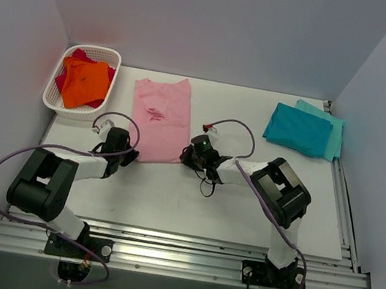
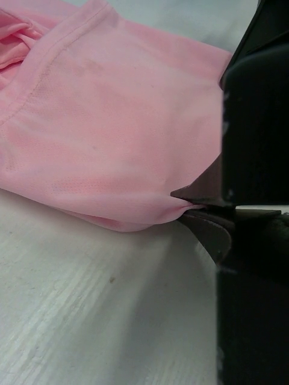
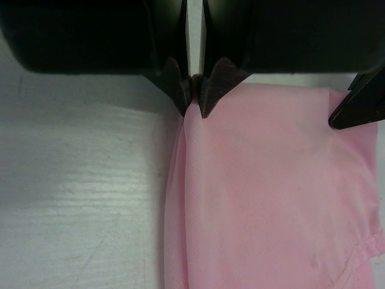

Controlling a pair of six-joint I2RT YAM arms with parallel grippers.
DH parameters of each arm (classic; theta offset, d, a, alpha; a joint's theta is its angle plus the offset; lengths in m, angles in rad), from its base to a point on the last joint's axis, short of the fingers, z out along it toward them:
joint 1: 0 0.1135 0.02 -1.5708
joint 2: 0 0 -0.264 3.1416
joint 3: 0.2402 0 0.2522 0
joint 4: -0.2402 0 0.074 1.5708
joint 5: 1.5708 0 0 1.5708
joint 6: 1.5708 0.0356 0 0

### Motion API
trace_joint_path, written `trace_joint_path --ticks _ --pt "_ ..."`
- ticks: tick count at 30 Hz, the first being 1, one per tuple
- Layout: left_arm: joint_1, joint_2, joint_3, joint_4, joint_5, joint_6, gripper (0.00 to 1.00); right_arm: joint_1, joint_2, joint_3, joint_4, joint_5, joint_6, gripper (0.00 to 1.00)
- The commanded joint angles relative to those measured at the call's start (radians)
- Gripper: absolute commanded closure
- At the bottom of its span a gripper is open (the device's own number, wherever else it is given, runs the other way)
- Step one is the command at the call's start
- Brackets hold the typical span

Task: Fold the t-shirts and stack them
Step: Grab one side of the 2/3 rectangular tshirt with both arms, then fold the long partially folded tshirt into a neat square

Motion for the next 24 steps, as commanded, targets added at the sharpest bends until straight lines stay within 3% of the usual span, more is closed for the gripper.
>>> trace_joint_path --ticks 1,18,21,24 --pt "-0.04 -0.044 -0.02 -0.058 0.025 0.038 0.98 0.003 -0.102 -0.056 -0.107 0.026 0.0 1.0" --pt "-0.293 -0.697 -0.118 -0.62 -0.033 0.019 0.98 0.147 -0.772 -0.399 -0.421 0.201 0.079 1.0" --pt "-0.293 -0.785 -0.076 -0.687 -0.06 0.018 0.98 0.154 -0.81 -0.385 -0.46 0.236 0.07 1.0" --pt "-0.29 -0.774 -0.013 -0.693 -0.108 0.046 0.98 0.145 -0.775 -0.304 -0.486 0.283 0.043 1.0"
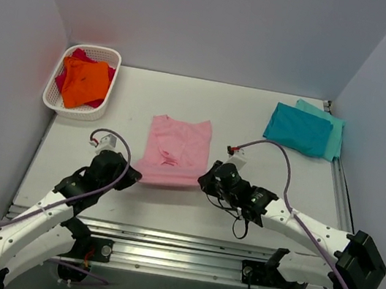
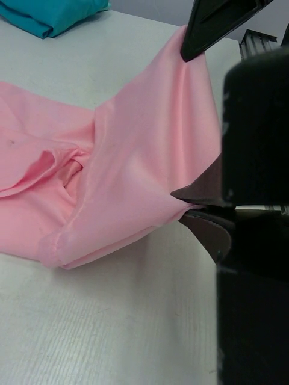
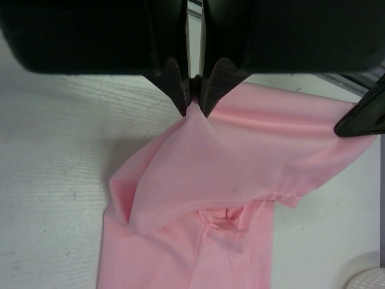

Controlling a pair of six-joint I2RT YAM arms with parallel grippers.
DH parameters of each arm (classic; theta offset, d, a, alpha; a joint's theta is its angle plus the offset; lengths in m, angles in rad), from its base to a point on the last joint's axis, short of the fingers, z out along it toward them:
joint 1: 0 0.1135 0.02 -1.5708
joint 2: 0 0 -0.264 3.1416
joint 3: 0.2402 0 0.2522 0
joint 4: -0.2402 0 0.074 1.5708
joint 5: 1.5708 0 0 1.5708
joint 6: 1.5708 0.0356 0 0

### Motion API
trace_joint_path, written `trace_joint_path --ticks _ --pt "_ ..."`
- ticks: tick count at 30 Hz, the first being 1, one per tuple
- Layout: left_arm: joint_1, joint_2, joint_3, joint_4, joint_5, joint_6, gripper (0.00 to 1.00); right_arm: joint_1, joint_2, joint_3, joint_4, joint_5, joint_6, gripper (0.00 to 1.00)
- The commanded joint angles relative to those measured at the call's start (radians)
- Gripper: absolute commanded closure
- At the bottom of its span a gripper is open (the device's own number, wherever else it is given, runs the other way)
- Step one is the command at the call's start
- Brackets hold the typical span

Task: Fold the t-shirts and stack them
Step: Fold the long partially folded tshirt into a neat square

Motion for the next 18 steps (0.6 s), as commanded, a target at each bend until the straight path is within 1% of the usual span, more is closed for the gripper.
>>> trace_joint_path --ticks 1,2,3,4,5,7,8,9,11,13,18 --pt "0.014 0.028 0.137 -0.083 -0.119 0.038 0.98 -0.023 0.032 0.1 -0.096 0.148 -0.046 1.0" --pt "0.018 0.081 0.168 -0.076 -0.121 0.048 0.98 -0.028 0.069 0.157 -0.096 0.162 -0.06 1.0" --pt "0.026 0.112 0.2 -0.07 -0.121 0.068 0.98 -0.034 0.091 0.183 -0.124 0.169 -0.075 1.0" --pt "0.034 0.146 0.261 -0.045 -0.119 0.078 0.98 -0.052 0.109 0.208 -0.125 0.171 -0.101 1.0" --pt "0.041 0.213 0.291 -0.034 -0.11 0.091 0.98 -0.065 0.149 0.231 -0.125 0.163 -0.114 1.0" --pt "0.064 0.282 0.37 -0.001 -0.101 0.117 0.98 -0.089 0.187 0.295 -0.125 0.157 -0.146 1.0" --pt "0.076 0.346 0.394 0.008 -0.084 0.124 0.98 -0.114 0.222 0.312 -0.126 0.142 -0.158 1.0" --pt "0.089 0.376 0.411 0.025 -0.075 0.134 0.98 -0.123 0.236 0.343 -0.126 0.14 -0.164 1.0" --pt "0.13 0.459 0.457 0.065 -0.034 0.139 0.98 -0.151 0.27 0.367 -0.128 0.133 -0.184 1.0" --pt "0.152 0.505 0.477 0.111 -0.009 0.148 0.98 -0.164 0.286 0.387 -0.125 0.121 -0.191 1.0" --pt "0.205 0.652 0.567 0.151 0.068 0.18 0.98 -0.218 0.335 0.418 -0.111 0.084 -0.218 1.0"
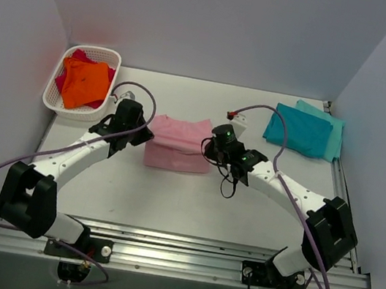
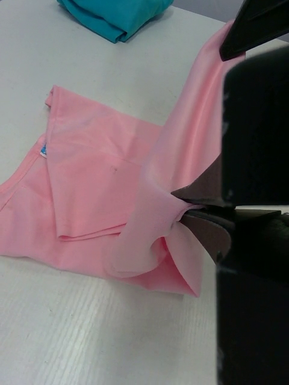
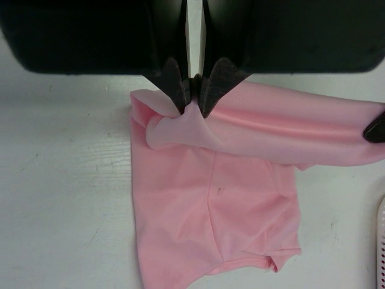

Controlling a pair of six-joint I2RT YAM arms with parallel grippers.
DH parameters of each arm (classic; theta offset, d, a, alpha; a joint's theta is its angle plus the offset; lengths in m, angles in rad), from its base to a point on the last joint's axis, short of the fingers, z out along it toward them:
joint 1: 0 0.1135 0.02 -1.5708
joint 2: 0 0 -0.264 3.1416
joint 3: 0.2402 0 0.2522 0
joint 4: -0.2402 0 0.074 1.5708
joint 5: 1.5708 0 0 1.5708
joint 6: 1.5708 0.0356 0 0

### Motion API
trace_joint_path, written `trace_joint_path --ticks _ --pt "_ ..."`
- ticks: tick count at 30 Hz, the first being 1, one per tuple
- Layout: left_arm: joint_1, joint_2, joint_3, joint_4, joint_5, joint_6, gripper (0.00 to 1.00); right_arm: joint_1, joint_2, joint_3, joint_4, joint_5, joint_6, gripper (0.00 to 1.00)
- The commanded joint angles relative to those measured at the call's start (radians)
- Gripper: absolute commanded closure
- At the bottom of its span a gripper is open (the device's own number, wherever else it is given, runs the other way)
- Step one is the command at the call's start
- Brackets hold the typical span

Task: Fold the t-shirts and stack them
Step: Fold the long partially folded tshirt into a neat square

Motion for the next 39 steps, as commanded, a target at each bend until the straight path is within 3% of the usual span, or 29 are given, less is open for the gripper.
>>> trace_joint_path --ticks 1,4,7,8,9,10,11,12,13,15,17,25,33,39 --pt "0.044 0.07 0.099 0.07 0.032 0.062 0.98 -0.05 0.033 0.068 -0.032 0.018 -0.052 1.0" --pt "0.078 0.177 0.191 0.089 0.066 0.079 0.98 -0.109 0.12 0.145 -0.032 -0.006 -0.064 1.0" --pt "0.13 0.357 0.392 0.069 0.118 0.099 0.98 -0.2 0.319 0.374 -0.032 -0.013 -0.092 1.0" --pt "0.144 0.474 0.464 0.067 0.131 0.113 0.81 -0.23 0.484 0.594 -0.084 -0.026 -0.11 0.89" --pt "0.156 0.539 0.541 0.042 0.167 0.149 0.54 -0.254 0.581 0.736 -0.137 -0.027 -0.131 0.3" --pt "0.177 0.616 0.736 -0.001 0.224 0.162 0.33 -0.299 0.764 0.887 -0.209 -0.031 -0.161 0.04" --pt "0.191 0.767 0.859 -0.078 0.235 0.176 0.24 -0.317 0.832 1.044 -0.342 -0.057 -0.174 0.0" --pt "0.2 0.829 0.976 -0.217 0.233 0.198 0.1 -0.325 0.878 1.249 -0.372 -0.053 -0.193 0.0" --pt "0.208 0.922 1.152 -0.257 0.232 0.209 0.03 -0.33 0.892 1.286 -0.388 -0.034 -0.213 0.0" --pt "0.223 0.961 1.245 -0.31 0.267 0.226 0.05 -0.33 0.834 1.184 -0.316 -0.008 -0.219 0.0" --pt "0.245 0.934 1.229 -0.286 0.29 0.226 0.05 -0.336 0.701 1.055 -0.195 -0.002 -0.198 0.0" --pt "0.316 0.625 0.869 -0.089 0.258 0.24 0.05 -0.33 0.395 0.558 0.009 -0.105 -0.107 0.0" --pt "0.319 0.445 0.504 0.066 0.19 0.249 0.05 -0.333 0.328 0.205 0.187 -0.332 0.031 0.0" --pt "0.296 0.474 0.436 0.133 0.232 0.234 0.02 -0.334 0.363 0.036 0.376 -0.416 0.08 0.0"
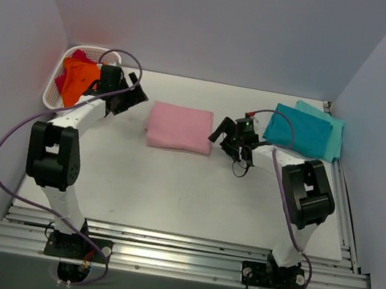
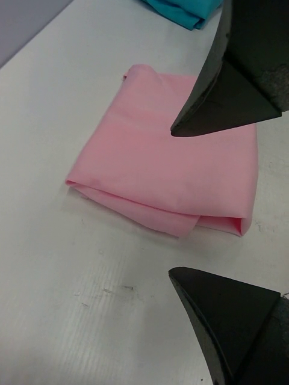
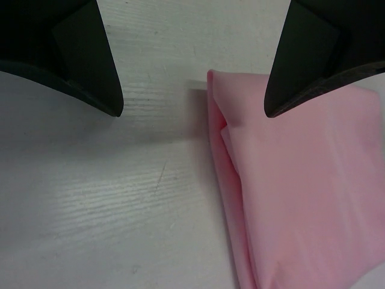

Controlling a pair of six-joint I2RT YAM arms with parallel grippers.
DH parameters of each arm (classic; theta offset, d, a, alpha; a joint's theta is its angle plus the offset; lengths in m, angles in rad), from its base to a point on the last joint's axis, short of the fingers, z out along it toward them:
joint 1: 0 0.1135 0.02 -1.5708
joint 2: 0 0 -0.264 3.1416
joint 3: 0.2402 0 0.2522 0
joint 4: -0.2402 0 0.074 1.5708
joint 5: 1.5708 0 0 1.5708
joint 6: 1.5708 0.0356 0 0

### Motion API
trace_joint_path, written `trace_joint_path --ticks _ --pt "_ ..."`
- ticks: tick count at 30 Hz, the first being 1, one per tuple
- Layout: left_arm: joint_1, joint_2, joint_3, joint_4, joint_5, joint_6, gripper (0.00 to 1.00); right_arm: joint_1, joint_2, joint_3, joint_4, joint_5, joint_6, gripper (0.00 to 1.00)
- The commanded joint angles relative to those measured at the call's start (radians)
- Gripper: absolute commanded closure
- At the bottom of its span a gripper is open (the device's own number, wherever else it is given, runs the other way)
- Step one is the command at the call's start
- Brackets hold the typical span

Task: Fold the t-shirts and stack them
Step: Fold the long partially folded tshirt into a neat square, then put the neatly folded tshirt into the corner of the board with the right arm

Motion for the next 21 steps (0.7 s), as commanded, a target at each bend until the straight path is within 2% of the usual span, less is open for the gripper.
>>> trace_joint_path --ticks 1,6,16,21 --pt "-0.021 0.027 -0.008 0.083 0.008 0.001 0.02 -0.005 0.018 -0.035 0.167 -0.086 0.058 0.0" --pt "-0.039 0.07 -0.003 0.088 -0.014 -0.009 0.0 -0.005 0.095 -0.062 0.262 -0.129 0.104 0.0" --pt "-0.045 0.111 0.034 0.063 -0.034 -0.003 0.0 0.013 0.281 0.018 0.365 -0.196 0.176 0.01" --pt "-0.045 0.116 0.031 0.062 -0.031 -0.002 0.0 0.021 0.311 0.046 0.371 -0.201 0.172 0.11"
